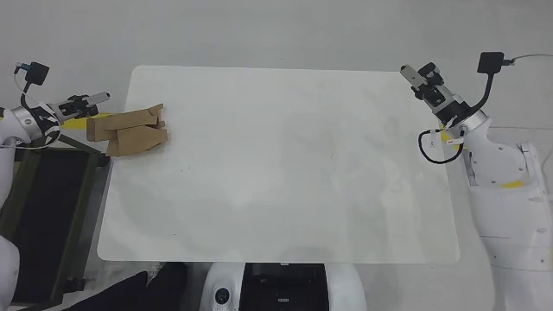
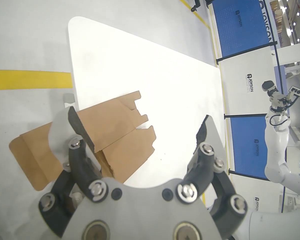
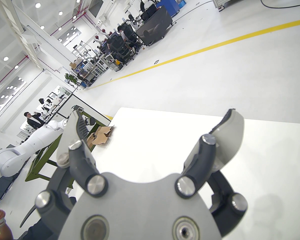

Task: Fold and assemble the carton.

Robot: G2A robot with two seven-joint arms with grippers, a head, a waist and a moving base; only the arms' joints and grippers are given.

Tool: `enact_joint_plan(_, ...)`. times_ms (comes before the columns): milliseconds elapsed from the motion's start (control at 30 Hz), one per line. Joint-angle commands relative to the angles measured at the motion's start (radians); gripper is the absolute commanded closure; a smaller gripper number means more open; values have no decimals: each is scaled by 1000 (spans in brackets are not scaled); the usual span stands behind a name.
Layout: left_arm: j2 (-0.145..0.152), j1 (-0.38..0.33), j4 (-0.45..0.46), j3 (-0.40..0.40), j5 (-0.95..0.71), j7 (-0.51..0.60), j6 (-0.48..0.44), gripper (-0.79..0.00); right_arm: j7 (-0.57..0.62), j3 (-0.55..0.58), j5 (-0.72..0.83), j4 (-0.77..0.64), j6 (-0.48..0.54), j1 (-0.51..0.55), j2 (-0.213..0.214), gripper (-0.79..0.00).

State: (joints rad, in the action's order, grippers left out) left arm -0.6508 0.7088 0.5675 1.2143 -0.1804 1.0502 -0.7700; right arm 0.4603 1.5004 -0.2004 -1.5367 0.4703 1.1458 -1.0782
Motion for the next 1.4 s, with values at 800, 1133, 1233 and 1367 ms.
enact_joint_plan(800,-7,18,-260,36,-13,-40,307,-785,0,0,0,0,0,0,0,-785)
enact_joint_plan(1133,-65,-26,-317,-11,10,-63,383,-785,0,0,0,0,0,0,0,-785)
enact_joint_plan(1233,-77,-38,-332,-14,6,-73,402,-785,0,0,0,0,0,0,0,-785)
enact_joint_plan(1367,-91,-47,-345,-20,8,-85,414,-773,0,0,0,0,0,0,0,-785)
